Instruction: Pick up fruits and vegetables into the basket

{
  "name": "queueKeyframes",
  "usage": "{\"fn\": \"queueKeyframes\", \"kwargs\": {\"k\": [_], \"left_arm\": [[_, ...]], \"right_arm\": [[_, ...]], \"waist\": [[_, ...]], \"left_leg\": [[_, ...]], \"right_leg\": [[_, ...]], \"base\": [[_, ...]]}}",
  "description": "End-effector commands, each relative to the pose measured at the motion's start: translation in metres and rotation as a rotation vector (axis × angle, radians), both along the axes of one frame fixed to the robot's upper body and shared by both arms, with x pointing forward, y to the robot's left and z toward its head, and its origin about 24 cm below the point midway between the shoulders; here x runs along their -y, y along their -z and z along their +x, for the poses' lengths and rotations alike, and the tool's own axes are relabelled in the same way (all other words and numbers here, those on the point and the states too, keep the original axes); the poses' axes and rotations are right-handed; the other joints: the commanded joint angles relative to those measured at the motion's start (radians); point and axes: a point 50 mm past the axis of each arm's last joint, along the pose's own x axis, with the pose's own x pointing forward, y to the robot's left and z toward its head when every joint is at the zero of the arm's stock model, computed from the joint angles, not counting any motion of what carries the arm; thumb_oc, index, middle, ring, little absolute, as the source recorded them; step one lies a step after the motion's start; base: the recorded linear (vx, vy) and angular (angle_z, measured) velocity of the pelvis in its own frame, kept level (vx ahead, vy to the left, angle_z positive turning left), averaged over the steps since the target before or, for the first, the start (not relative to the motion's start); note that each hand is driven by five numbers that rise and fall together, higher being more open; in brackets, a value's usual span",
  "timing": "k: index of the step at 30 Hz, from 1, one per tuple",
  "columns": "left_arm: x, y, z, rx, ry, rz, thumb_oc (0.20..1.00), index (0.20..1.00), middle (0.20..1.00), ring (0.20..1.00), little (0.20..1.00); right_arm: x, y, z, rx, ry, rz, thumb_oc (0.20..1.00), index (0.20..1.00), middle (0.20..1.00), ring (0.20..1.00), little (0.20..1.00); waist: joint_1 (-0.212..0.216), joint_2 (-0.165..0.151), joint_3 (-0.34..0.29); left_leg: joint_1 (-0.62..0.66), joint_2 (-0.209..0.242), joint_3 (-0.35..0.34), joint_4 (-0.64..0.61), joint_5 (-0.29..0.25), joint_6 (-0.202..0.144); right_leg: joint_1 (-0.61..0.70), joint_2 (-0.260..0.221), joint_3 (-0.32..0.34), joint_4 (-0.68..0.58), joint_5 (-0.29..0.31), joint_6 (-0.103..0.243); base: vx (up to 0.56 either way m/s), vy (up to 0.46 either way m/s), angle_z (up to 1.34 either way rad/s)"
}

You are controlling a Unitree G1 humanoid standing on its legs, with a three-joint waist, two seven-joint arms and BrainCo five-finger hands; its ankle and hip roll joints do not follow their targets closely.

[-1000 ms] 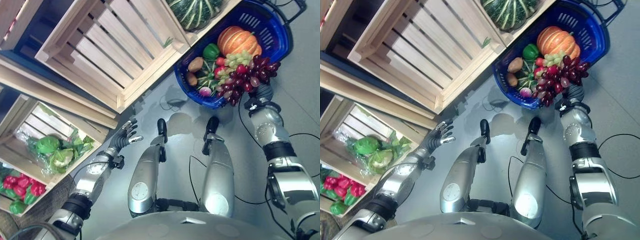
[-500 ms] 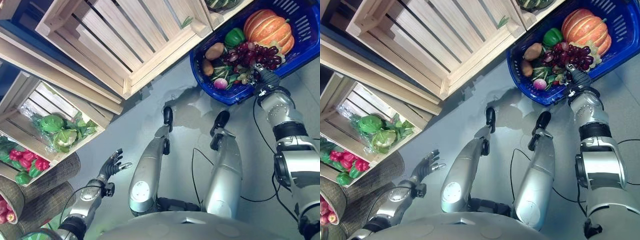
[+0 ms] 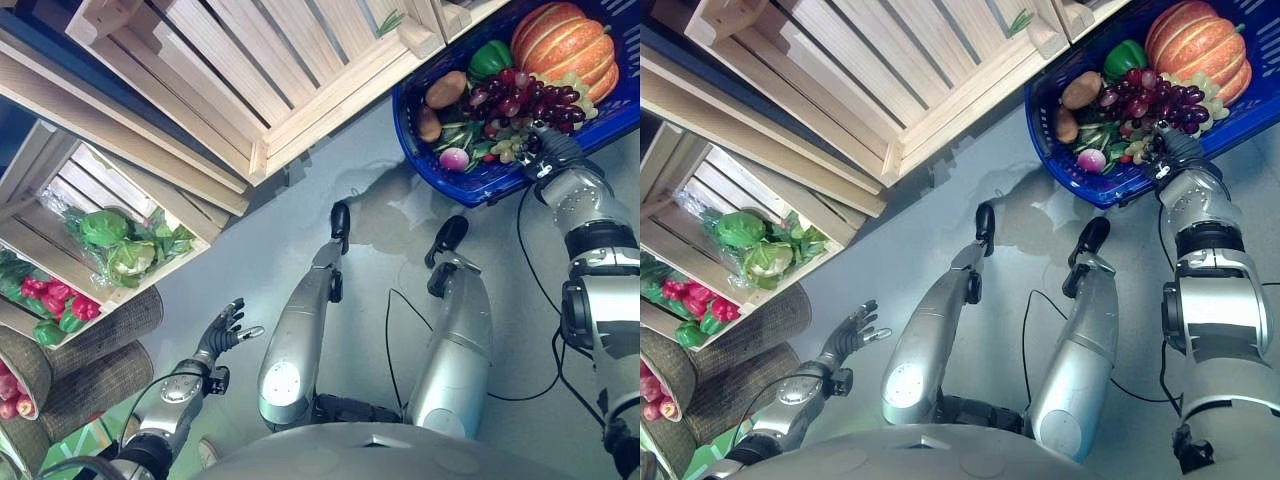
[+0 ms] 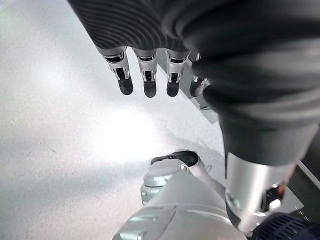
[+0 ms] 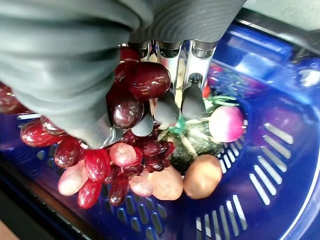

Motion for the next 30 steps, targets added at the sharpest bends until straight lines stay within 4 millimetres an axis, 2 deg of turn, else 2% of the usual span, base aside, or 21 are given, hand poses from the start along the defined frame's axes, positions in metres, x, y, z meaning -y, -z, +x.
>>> {"fn": "queueKeyframes", "kwargs": {"k": [1,6,10,12,16,20,21,27,29,30], "left_arm": [[0.017,0.010,-0.014,-0.049,0.013,-0.020,1.000,1.000,1.000,1.000,1.000],[0.016,0.008,-0.012,-0.038,0.002,-0.031,1.000,1.000,1.000,1.000,1.000],[0.013,0.011,-0.015,-0.052,-0.001,0.002,1.000,1.000,1.000,1.000,1.000],[0.012,0.014,-0.015,-0.063,-0.015,0.033,1.000,1.000,1.000,1.000,1.000],[0.008,0.017,-0.016,-0.077,-0.032,0.052,1.000,1.000,1.000,1.000,1.000],[-0.002,0.024,-0.019,-0.119,-0.094,0.093,1.000,1.000,1.000,1.000,1.000],[-0.005,0.024,-0.017,-0.121,-0.115,0.097,1.000,1.000,1.000,1.000,1.000],[-0.023,0.032,-0.029,-0.165,-0.223,0.144,1.000,1.000,1.000,1.000,1.000],[-0.024,0.033,-0.032,-0.175,-0.238,0.157,1.000,1.000,1.000,1.000,1.000],[-0.029,0.035,-0.037,-0.196,-0.268,0.173,1.000,1.000,1.000,1.000,1.000]], "right_arm": [[0.043,-0.022,-0.020,0.022,0.077,-0.081,1.000,1.000,1.000,1.000,1.000],[0.046,-0.013,-0.024,0.029,0.057,-0.135,1.000,1.000,1.000,1.000,1.000],[0.043,0.001,-0.027,0.057,0.048,-0.097,1.000,1.000,1.000,1.000,1.000],[0.035,0.025,-0.033,0.074,0.014,-0.078,1.000,1.000,1.000,1.000,1.000],[0.032,0.040,-0.039,0.053,-0.005,-0.093,1.000,1.000,1.000,1.000,1.000],[0.016,0.077,-0.052,0.023,-0.059,-0.080,1.000,1.000,1.000,1.000,1.000],[0.010,0.087,-0.055,0.015,-0.080,-0.080,1.000,1.000,1.000,1.000,1.000],[-0.023,0.141,-0.083,-0.055,-0.197,-0.070,1.000,1.000,1.000,1.000,1.000],[-0.028,0.151,-0.090,-0.072,-0.215,-0.065,1.000,1.000,1.000,1.000,1.000],[-0.040,0.170,-0.105,-0.116,-0.259,-0.039,1.000,1.000,1.000,1.000,1.000]], "waist": [[-0.022,0.172,-0.007],[-0.026,0.167,-0.007],[-0.031,0.154,-0.007],[-0.048,0.130,-0.007],[-0.058,0.114,-0.007],[-0.080,0.065,-0.007],[-0.084,0.053,-0.007],[-0.102,-0.029,-0.008],[-0.102,-0.041,-0.019],[-0.102,-0.070,-0.055]], "left_leg": [[-0.032,0.061,0.034,0.100,-0.098,-0.016],[0.002,0.060,0.036,0.085,-0.098,-0.016],[0.040,0.059,0.033,0.069,-0.094,-0.017],[0.096,0.062,0.037,0.049,-0.095,-0.015],[0.126,0.066,0.038,0.045,-0.096,-0.015],[0.207,0.079,0.040,0.026,-0.097,-0.012],[0.213,0.085,0.044,0.015,-0.074,-0.005],[0.341,0.103,0.035,-0.023,-0.075,-0.007],[0.358,0.106,0.034,-0.033,-0.073,-0.009],[0.395,0.111,0.034,-0.060,-0.072,-0.010]], "right_leg": [[0.048,0.016,-0.004,0.006,-0.080,0.051],[0.084,0.017,-0.008,-0.017,-0.073,0.055],[0.127,0.021,-0.015,-0.039,-0.065,0.059],[0.187,0.026,-0.021,-0.069,-0.056,0.064],[0.223,0.029,-0.025,-0.082,-0.051,0.067],[0.330,0.039,-0.035,-0.137,-0.031,0.076],[0.349,0.047,-0.048,-0.168,0.003,0.068],[0.531,0.070,-0.068,-0.279,0.037,0.080],[0.556,0.072,-0.072,-0.299,0.043,0.084],[0.610,0.080,-0.076,-0.350,0.056,0.094]], "base": [[0.00,0.000,0.00],[0.00,0.002,0.01],[-0.01,0.011,0.05],[0.00,0.031,0.10],[0.00,0.012,0.07],[-0.01,0.002,0.00],[-0.05,-0.002,0.06],[0.01,-0.041,-0.01],[0.05,-0.021,-0.01],[0.10,-0.033,-0.02]]}}
